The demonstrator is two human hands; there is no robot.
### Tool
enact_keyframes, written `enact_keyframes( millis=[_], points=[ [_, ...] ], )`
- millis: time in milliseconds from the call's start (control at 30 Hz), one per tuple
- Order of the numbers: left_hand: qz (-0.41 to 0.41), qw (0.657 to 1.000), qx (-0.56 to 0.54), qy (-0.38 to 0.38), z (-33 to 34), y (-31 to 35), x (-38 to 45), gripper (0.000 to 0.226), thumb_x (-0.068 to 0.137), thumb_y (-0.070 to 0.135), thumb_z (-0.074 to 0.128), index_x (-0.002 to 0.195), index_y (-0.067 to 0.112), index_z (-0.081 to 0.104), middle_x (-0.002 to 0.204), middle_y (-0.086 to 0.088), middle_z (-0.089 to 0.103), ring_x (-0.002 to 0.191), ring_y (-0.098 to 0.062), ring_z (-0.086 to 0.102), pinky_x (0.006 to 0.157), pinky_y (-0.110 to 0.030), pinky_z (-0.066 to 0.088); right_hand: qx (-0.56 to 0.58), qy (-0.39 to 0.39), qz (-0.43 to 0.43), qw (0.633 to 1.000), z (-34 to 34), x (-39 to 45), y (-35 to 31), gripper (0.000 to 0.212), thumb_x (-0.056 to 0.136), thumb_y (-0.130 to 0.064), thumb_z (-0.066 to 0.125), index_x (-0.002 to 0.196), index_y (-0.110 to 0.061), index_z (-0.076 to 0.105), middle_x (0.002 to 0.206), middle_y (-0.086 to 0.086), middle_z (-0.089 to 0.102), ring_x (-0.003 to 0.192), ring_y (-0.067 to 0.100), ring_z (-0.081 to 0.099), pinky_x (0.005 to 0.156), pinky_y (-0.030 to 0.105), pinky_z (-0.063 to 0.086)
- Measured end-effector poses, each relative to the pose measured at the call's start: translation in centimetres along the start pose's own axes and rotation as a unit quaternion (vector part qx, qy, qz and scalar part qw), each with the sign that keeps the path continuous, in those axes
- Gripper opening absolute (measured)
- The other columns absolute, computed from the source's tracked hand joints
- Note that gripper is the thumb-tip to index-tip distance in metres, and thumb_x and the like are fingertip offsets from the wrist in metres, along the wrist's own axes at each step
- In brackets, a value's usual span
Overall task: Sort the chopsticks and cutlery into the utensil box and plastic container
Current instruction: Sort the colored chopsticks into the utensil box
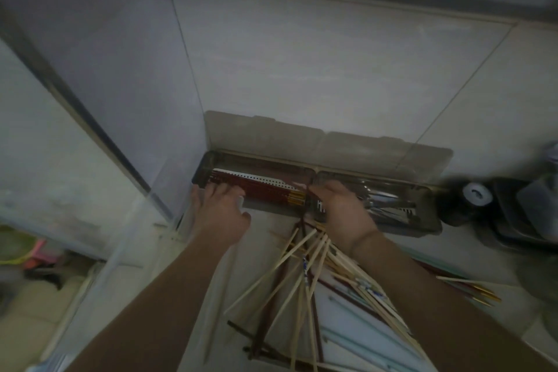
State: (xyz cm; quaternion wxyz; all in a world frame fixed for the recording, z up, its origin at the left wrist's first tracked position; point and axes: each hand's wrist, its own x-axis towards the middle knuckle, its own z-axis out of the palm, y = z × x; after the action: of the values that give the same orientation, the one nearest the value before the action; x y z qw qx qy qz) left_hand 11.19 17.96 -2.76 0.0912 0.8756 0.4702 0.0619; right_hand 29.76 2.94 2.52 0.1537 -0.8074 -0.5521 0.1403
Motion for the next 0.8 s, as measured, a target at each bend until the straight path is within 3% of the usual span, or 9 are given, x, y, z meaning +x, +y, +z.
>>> enact_keyframes(
  millis=[100,200,300,433,567,667,733,800],
  points=[
    [-0.001,1.0,-0.014,0.011,0.0,0.0,-0.1,0.043,0.074,0.036,0.066,0.116,0.03,0.06,0.122,0.002,0.049,0.125,-0.023,0.035,0.118,-0.052,0.002,-0.042,-0.014,0.015,0.999,0.4,4.3,-2.3,0.053,0.079,-0.007,0.058,0.127,-0.029,0.054,0.122,0.004,0.058,0.109,0.028,0.057,0.09,0.038,0.05],
    [-0.005,1.0,-0.026,0.017,0.0,0.0,-0.2,0.043,0.073,0.035,0.068,0.115,0.03,0.061,0.119,0.001,0.05,0.124,-0.024,0.036,0.119,-0.051,0.001,-0.044,-0.072,0.014,0.996,2.3,7.6,-3.3,0.048,0.076,0.001,0.058,0.118,-0.022,0.06,0.12,0.01,0.057,0.11,0.029,0.056,0.093,0.032,0.046],
    [-0.007,0.999,-0.028,0.016,0.1,-0.2,-0.2,0.044,0.073,0.034,0.067,0.116,0.03,0.061,0.118,0.002,0.051,0.125,-0.023,0.036,0.119,-0.05,0.0,-0.039,-0.164,-0.009,0.986,4.6,9.3,-3.9,0.047,0.079,0.001,0.058,0.124,-0.014,0.06,0.129,0.014,0.053,0.117,0.028,0.052,0.098,0.026,0.041],
    [-0.009,0.999,-0.037,0.02,0.5,-0.5,0.0,0.038,0.07,0.033,0.067,0.108,0.029,0.062,0.113,0.002,0.052,0.121,-0.024,0.039,0.117,-0.055,0.005,-0.041,-0.19,-0.021,0.981,5.7,9.8,-3.7,0.049,0.082,0.002,0.054,0.128,-0.014,0.06,0.13,0.009,0.058,0.119,0.026,0.053,0.1,0.024,0.038],
    [-0.017,0.999,-0.037,0.021,0.6,-0.2,0.1,0.038,0.07,0.033,0.069,0.107,0.028,0.063,0.111,0.002,0.053,0.121,-0.025,0.038,0.118,-0.054,0.002,-0.014,-0.191,-0.032,0.981,5.7,9.8,-2.6,0.052,0.079,0.006,0.054,0.128,-0.011,0.06,0.134,0.01,0.055,0.124,0.025,0.051,0.106,0.026,0.036],
    [-0.019,0.999,-0.032,0.022,0.4,-0.1,0.1,0.04,0.07,0.033,0.07,0.109,0.029,0.062,0.113,0.002,0.053,0.123,-0.025,0.038,0.118,-0.053,0.0,-0.005,-0.176,-0.057,0.983,4.9,8.4,-1.8,0.054,0.077,0.008,0.056,0.129,-0.007,0.058,0.142,0.012,0.047,0.132,0.024,0.042,0.113,0.024,0.026],
    [-0.021,0.999,-0.036,0.023,0.4,-0.1,0.1,0.039,0.071,0.033,0.07,0.11,0.029,0.062,0.113,0.002,0.052,0.123,-0.025,0.037,0.118,-0.052,-0.001,0.005,-0.128,-0.078,0.989,4.6,7.2,-0.5,0.053,0.071,0.01,0.06,0.121,-0.004,0.063,0.134,0.016,0.054,0.126,0.029,0.046,0.112,0.03,0.03],
    [-0.022,0.999,-0.044,0.025,0.5,-0.1,0.1,0.039,0.071,0.031,0.07,0.109,0.028,0.063,0.112,0.002,0.052,0.122,-0.025,0.036,0.119,-0.052,-0.001,-0.023,-0.068,-0.103,0.992,5.0,6.2,1.1,0.047,0.06,0.011,0.064,0.103,-0.006,0.072,0.108,0.016,0.067,0.107,0.035,0.057,0.099,0.042,0.045]
  ],
)
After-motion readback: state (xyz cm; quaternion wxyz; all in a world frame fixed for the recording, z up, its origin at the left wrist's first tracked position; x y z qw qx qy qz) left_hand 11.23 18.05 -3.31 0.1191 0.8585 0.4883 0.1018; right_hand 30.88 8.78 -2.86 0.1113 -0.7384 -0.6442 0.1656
